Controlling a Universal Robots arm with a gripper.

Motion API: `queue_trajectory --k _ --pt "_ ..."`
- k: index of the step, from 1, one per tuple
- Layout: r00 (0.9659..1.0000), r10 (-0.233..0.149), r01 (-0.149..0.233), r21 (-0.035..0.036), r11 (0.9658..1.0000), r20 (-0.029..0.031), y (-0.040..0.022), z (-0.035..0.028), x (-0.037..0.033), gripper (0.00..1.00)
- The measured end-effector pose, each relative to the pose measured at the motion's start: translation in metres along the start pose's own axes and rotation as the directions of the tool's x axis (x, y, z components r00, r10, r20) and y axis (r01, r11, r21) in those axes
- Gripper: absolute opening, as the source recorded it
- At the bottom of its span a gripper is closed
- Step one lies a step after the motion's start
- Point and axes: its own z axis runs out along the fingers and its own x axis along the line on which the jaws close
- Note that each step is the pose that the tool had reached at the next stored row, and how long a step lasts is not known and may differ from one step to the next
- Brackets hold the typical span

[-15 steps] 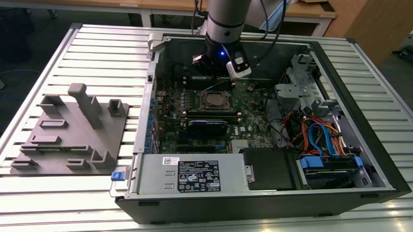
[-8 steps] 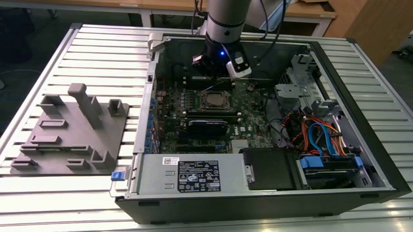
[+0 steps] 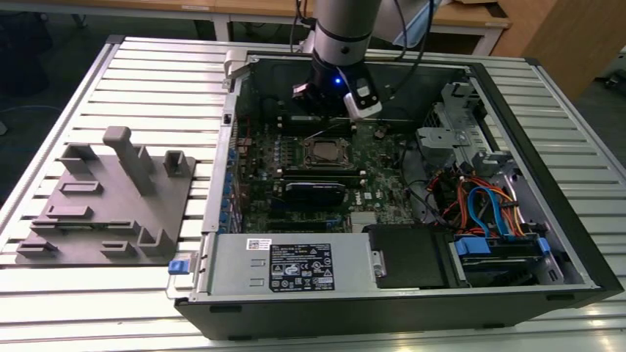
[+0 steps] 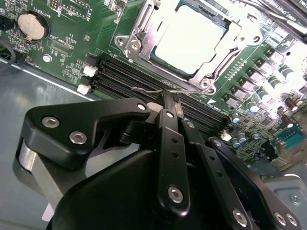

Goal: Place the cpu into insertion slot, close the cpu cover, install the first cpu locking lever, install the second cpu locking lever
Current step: 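Install the first cpu locking lever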

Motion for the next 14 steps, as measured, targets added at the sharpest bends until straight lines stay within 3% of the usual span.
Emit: queue_trajectory --k 14 --pt "1.0000 0.000 0.000 0.0003 1.0000 -0.0001 -0.0004 0.0051 -0.0080 0.11"
